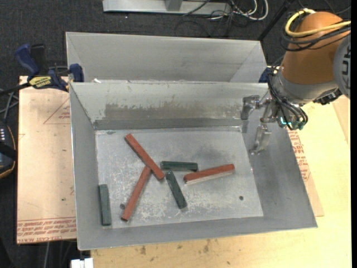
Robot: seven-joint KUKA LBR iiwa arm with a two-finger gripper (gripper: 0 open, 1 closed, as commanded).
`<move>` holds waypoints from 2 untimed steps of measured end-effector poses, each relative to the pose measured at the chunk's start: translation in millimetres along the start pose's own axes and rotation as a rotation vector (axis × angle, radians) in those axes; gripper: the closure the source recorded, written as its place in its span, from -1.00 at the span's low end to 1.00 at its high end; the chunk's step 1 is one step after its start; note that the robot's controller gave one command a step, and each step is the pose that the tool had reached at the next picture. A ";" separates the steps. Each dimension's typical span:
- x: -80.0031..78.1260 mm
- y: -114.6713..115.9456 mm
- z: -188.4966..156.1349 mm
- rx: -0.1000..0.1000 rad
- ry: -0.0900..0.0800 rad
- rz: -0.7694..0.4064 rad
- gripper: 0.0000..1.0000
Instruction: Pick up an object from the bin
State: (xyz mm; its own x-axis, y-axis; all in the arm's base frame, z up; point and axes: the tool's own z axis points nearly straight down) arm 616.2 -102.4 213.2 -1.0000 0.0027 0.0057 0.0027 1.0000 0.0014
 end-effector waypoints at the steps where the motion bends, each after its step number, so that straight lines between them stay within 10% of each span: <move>1: -1.6 0.3 -4.6 0.001 -0.008 -0.002 -1.00; 2: -15.7 17.0 38.6 0.003 -0.017 -0.020 -1.00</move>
Offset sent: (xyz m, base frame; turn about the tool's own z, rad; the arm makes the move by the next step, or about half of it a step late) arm 0.0260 0.0384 -0.0963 -0.0406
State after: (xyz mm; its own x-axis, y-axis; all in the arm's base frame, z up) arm 631.7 -85.4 174.6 -0.9998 -0.0170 -0.0114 -0.0170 0.9999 -0.0021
